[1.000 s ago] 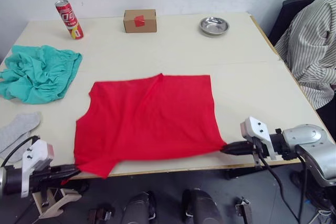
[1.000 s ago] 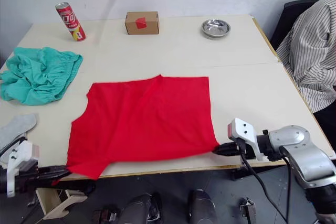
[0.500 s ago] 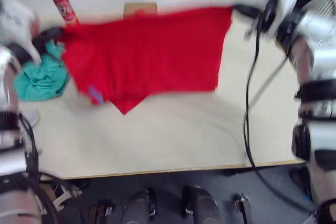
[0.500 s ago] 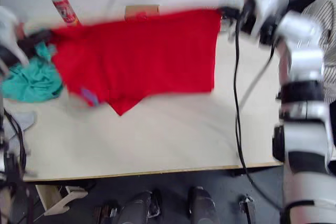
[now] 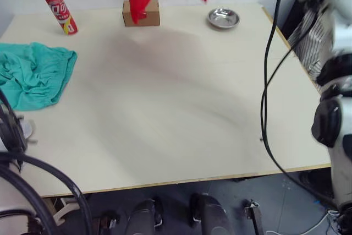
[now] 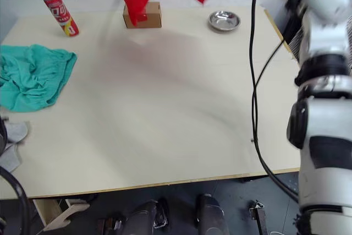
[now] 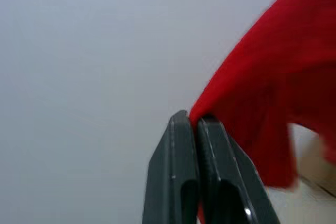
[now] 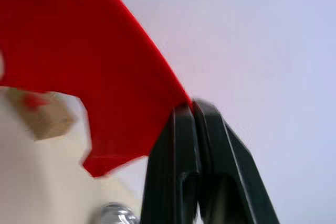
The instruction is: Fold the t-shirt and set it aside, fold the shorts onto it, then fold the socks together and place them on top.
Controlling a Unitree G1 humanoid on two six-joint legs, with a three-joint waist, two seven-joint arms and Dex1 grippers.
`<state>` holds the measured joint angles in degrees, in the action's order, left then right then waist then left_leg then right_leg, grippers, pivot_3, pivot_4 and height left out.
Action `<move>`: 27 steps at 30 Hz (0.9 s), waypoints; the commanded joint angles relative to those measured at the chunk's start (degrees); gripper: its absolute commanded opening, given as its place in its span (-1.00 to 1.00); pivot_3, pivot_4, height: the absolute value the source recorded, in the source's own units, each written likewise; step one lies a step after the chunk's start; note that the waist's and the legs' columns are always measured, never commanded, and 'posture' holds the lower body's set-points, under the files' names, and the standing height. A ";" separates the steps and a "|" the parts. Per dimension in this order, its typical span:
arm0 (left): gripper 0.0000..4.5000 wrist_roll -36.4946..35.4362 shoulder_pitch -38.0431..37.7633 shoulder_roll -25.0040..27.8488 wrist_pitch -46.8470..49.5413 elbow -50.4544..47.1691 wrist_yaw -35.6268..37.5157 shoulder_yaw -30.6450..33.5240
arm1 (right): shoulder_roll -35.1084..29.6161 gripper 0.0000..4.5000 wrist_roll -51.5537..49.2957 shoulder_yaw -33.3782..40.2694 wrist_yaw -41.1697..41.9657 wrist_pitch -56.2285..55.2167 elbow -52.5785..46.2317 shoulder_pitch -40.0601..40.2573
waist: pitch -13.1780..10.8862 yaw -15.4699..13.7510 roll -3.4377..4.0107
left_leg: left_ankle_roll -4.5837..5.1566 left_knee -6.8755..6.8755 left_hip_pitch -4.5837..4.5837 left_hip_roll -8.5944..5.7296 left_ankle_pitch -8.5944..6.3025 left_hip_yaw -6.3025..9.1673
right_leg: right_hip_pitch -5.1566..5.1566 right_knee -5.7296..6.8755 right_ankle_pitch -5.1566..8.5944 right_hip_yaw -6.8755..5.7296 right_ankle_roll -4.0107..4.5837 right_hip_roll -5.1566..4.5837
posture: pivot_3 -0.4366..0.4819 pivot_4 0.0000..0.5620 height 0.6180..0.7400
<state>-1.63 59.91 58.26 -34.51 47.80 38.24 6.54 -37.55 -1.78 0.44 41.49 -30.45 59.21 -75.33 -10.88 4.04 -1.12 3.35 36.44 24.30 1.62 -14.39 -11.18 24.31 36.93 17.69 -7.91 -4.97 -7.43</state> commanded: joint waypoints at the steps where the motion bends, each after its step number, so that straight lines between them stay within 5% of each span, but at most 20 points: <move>1: -0.98 -6.85 -23.61 3.63 11.73 -19.50 7.40 5.69 | -1.78 -1.00 -3.40 -0.83 8.97 6.00 -14.64 15.79 | -0.08 0.69 -0.01 | 0.05 0.15 -0.18 0.01 -0.02 -0.02 | -0.15 0.18 -0.01 0.17 0.01 -0.02 | -0.05 -0.47 1.00; 6: -0.98 -10.63 -59.66 3.50 37.26 -52.05 11.11 14.78 | -8.25 -1.00 -6.92 -3.34 18.73 21.99 -45.74 43.23 | -0.34 0.43 0.07 | 0.04 0.67 0.22 0.20 -0.14 0.11 | 0.25 0.60 -0.04 0.77 0.16 -0.46 | -0.05 -0.47 1.00; 10: -0.98 -14.41 -73.46 1.90 53.98 -69.84 12.35 17.11 | -15.40 -1.00 -10.27 -3.33 24.06 36.04 -60.72 57.42 | -0.39 -1.39 0.09 | -0.06 0.79 -0.18 0.19 -0.24 0.24 | -0.10 0.41 0.06 0.96 0.24 -0.51 | -0.05 -0.47 1.00; 16: -0.98 -16.99 -79.30 3.96 67.00 -77.04 16.11 18.88 | -27.67 -1.00 -13.48 -3.79 31.31 53.75 -74.86 69.59 | -0.37 -2.63 0.15 | -0.49 0.56 -0.96 0.20 -0.84 0.44 | -0.84 0.06 0.11 0.77 0.59 -0.65 | -0.05 -0.47 1.00; 27: -0.98 -26.38 -68.22 3.05 84.43 -82.03 13.55 14.03 | -28.31 -1.00 -25.39 0.08 28.64 75.38 -86.77 70.28 | -0.33 -2.47 0.08 | -0.76 0.43 -0.93 0.42 -0.99 0.44 | -0.79 -0.03 0.32 0.57 0.92 -0.54 | -0.05 -0.47 1.00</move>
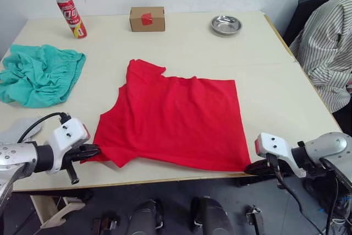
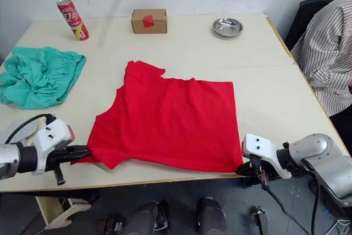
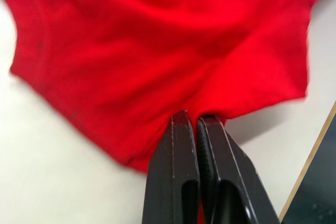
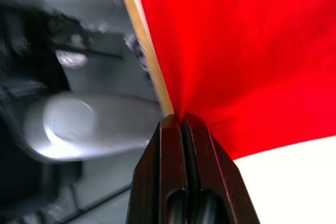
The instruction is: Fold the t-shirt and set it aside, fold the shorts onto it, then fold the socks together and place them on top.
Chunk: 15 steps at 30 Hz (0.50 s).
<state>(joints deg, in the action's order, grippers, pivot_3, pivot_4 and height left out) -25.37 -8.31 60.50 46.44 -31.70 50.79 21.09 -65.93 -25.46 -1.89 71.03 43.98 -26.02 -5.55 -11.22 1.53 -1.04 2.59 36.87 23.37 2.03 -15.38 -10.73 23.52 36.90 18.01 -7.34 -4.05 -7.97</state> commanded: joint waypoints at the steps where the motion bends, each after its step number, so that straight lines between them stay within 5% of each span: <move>1: -0.98 -2.68 -0.46 1.65 3.45 -2.69 1.97 -0.57 | 0.01 -1.00 -1.19 2.63 -1.21 0.09 -1.00 0.78 | 0.00 0.05 -0.01 | 0.00 0.01 0.00 0.01 0.00 0.00 | -0.02 0.00 0.00 0.00 0.00 0.02 | -0.05 -0.47 1.00; 9: -0.98 -0.88 2.11 4.98 -7.44 5.60 10.09 0.54 | 1.87 -1.00 0.04 6.97 -0.29 -9.34 8.96 3.22 | 0.00 -0.33 -0.01 | -0.04 0.07 0.00 0.03 -0.03 -0.01 | -0.02 -0.05 0.01 -0.03 0.02 0.07 | -0.05 -0.47 1.00; 15: -0.98 3.64 11.72 7.98 -16.28 18.95 16.49 -8.82 | 4.71 -1.00 -1.09 8.87 -0.64 -11.72 15.39 3.89 | 0.00 -0.35 0.01 | -0.05 0.05 0.02 0.03 -0.04 -0.02 | 0.01 -0.05 0.01 -0.04 0.02 0.08 | -0.05 -0.47 1.00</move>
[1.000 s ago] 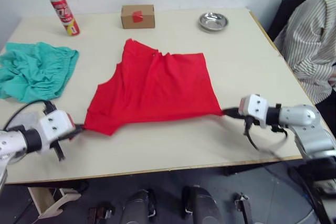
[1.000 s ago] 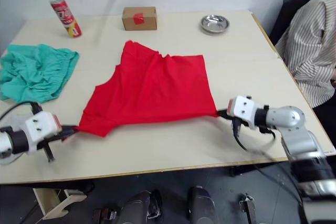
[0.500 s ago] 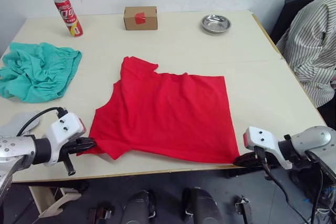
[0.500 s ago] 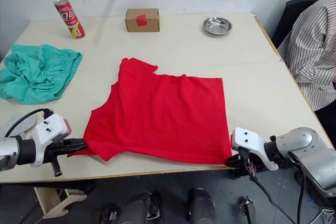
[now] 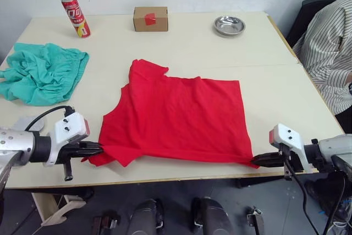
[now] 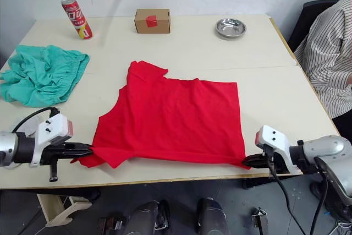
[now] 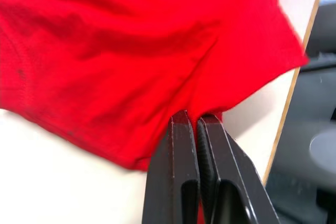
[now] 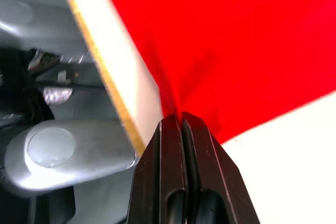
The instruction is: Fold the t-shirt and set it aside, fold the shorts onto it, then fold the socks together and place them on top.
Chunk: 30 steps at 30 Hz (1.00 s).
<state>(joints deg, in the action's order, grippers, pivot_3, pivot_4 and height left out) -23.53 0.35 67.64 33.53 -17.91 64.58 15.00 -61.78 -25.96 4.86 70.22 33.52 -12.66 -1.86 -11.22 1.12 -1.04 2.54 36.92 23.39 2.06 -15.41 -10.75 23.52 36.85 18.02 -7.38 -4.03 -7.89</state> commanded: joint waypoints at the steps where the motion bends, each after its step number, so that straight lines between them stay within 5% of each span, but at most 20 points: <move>1: -0.98 2.31 4.71 0.92 -4.35 7.39 3.92 -4.38 | 0.61 -1.00 -0.56 2.16 0.58 -1.53 2.52 0.39 | 0.00 0.13 0.01 | 0.00 0.00 0.01 0.00 0.00 0.00 | 0.02 0.01 0.00 0.00 0.00 0.00 | -0.05 -0.47 1.00; 10: -0.98 4.89 16.05 -0.67 -9.98 18.53 13.39 -15.04 | 0.14 -1.00 -6.08 3.44 2.78 4.46 -1.42 2.50 | -0.01 0.43 0.01 | 0.03 0.05 0.05 0.09 0.01 0.00 | 0.01 0.03 0.00 -0.03 -0.01 0.12 | -0.05 -0.47 1.00; 25: -0.98 11.51 29.53 -11.67 -16.52 31.48 11.32 -20.54 | 5.55 -1.00 -11.23 7.17 -6.66 13.64 2.45 -4.34 | 0.00 0.31 -0.01 | 0.39 0.24 0.09 0.13 0.20 0.00 | -0.03 0.11 -0.02 -0.08 -0.03 0.20 | -0.05 -0.47 1.00; 30: -0.25 10.34 30.51 -16.24 -17.61 34.30 5.53 -16.23 | 8.54 -0.41 -12.09 12.13 -10.55 13.12 1.50 -3.48 | 0.00 0.29 -0.02 | 0.43 0.31 0.12 0.14 0.23 0.00 | -0.03 0.19 -0.03 -0.08 -0.05 0.21 | -0.05 -0.47 1.00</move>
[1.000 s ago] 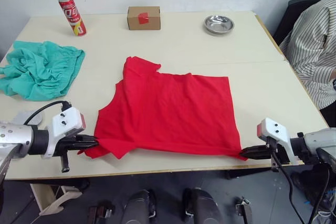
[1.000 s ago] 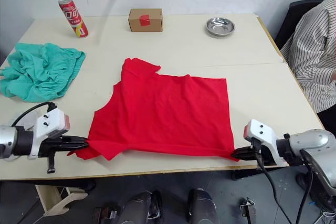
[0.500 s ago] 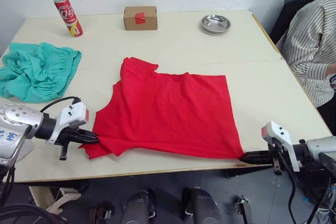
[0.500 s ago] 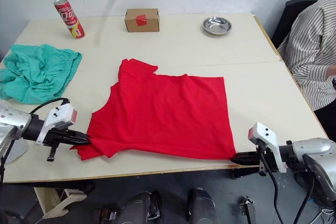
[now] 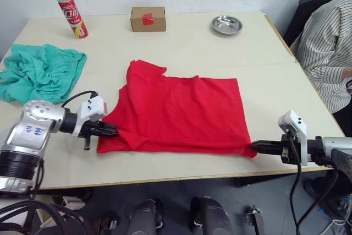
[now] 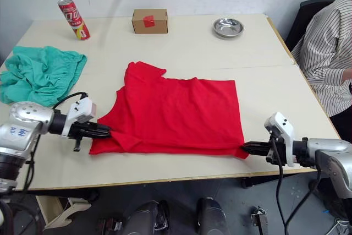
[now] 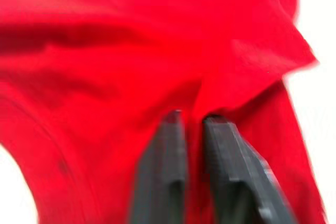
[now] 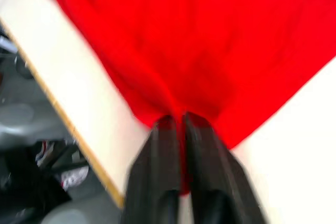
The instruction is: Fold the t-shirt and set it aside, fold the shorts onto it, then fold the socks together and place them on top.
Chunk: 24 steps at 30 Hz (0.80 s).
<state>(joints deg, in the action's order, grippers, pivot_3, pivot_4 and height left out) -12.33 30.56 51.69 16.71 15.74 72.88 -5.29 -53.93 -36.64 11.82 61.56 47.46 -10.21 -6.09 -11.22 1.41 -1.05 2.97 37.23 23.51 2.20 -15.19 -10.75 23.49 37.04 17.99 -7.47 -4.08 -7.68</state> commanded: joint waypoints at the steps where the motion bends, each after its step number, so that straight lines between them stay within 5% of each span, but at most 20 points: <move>1: -0.11 -1.26 -0.14 -0.78 -1.42 0.48 -3.85 5.14 | 1.18 -0.24 -1.45 6.65 -2.53 -1.51 -1.08 1.26 | 0.00 0.00 0.00 | 0.01 0.00 0.00 0.00 0.00 0.00 | 0.00 0.00 0.00 0.00 -0.01 0.00 | -0.05 -0.47 1.00; 4: 0.31 -3.88 -2.32 -2.86 -1.60 -0.71 -8.20 10.41 | 2.42 0.20 -2.63 12.26 -4.35 -2.34 -1.73 3.32 | 0.01 0.01 -0.02 | 0.03 0.01 0.02 0.00 0.01 0.00 | 0.00 -0.01 -0.02 -0.01 -0.03 0.02 | -0.05 -0.47 1.00; 6: 0.31 -5.31 -4.55 -3.62 -2.79 -1.19 -10.49 14.27 | 3.36 0.51 -3.71 15.86 -5.19 -3.01 -3.06 4.57 | 0.01 0.14 -0.01 | 0.03 -0.01 -0.01 0.00 0.01 0.00 | -0.04 -0.01 -0.02 0.00 -0.03 0.03 | -0.05 -0.47 1.00; 9: 0.31 -8.23 -8.28 -3.49 -6.59 -2.90 -9.55 19.56 | 4.27 0.51 -5.90 17.54 -5.15 -3.59 -8.94 6.52 | 0.01 0.33 -0.01 | 0.02 -0.05 -0.06 0.02 0.02 0.00 | -0.06 -0.01 -0.02 0.02 -0.03 0.05 | -0.05 -0.47 1.00; 13: -0.23 -12.18 -14.26 -0.88 -4.87 -11.04 -3.63 20.90 | 6.49 -0.08 -6.29 13.03 -6.00 -5.81 -17.82 8.15 | 0.03 0.20 -0.05 | -0.07 -0.08 -0.11 0.10 -0.01 0.01 | -0.08 -0.03 -0.02 0.03 -0.03 0.09 | -0.05 -0.47 1.00; 18: -0.97 -12.98 -22.96 -3.06 -3.67 -25.78 -4.96 17.13 | 17.55 -0.87 6.07 -4.95 -12.47 -19.45 -23.38 8.09 | 0.12 0.04 -0.17 | -0.47 -0.15 -0.18 0.10 -0.24 0.01 | -0.14 -0.15 -0.01 0.08 -0.02 0.08 | -0.05 -0.47 1.00; 24: -1.00 -1.11 -26.97 -10.72 -10.25 -26.82 -16.72 9.74 | 23.11 -0.99 25.08 -18.79 -18.03 -38.68 -13.93 12.39 | 0.16 0.07 -0.22 | -0.49 -0.15 -0.14 0.04 -0.24 -0.03 | -0.10 -0.14 -0.01 0.10 -0.02 0.10 | -0.05 -0.47 1.00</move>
<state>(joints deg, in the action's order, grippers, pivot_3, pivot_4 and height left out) -16.26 4.03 41.40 8.70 -10.58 59.68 4.57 -31.52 -15.02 -6.13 45.41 13.91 -25.96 5.24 -11.06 1.48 -1.27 2.48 37.07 23.36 2.24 -15.43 -10.78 23.39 36.89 17.98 -7.36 -4.10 -7.57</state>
